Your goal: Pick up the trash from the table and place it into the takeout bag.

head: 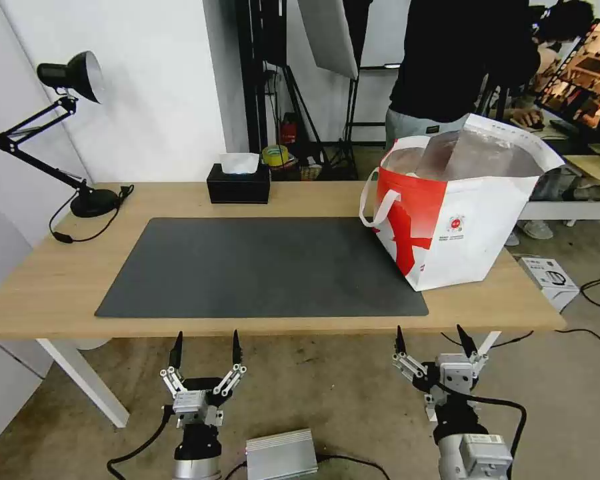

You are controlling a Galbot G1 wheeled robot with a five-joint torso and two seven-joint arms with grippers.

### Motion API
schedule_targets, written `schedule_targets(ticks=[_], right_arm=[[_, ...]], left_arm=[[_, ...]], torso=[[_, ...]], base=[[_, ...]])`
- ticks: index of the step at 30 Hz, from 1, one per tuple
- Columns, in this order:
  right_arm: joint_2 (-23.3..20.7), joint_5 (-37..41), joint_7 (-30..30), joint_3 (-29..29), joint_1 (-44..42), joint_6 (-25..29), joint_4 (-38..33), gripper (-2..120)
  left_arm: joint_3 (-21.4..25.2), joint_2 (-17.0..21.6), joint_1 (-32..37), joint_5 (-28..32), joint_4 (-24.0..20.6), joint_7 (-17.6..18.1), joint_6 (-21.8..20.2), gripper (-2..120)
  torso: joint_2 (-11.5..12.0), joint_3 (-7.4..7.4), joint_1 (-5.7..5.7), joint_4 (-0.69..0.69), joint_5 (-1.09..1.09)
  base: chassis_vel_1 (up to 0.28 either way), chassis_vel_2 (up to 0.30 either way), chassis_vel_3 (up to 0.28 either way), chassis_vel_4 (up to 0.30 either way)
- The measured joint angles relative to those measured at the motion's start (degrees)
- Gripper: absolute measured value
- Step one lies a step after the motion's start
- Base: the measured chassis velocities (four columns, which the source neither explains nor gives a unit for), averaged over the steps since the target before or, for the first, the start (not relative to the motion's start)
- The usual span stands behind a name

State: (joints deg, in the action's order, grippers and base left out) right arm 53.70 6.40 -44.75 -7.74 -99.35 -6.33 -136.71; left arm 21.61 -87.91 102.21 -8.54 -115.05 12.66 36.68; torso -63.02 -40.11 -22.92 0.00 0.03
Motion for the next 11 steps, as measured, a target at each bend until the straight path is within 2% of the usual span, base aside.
schedule_targets(ticks=[11], right_arm=[[0.00,0.00,0.00,0.00,0.00,0.00,0.00,100]], left_arm=[[-0.07,0.00,0.00,0.05,0.03,0.00,0.00,100]], torso=[[0.00,0.00,0.00,0.00,-0.01]], base=[[0.000,0.000,0.000,0.000]])
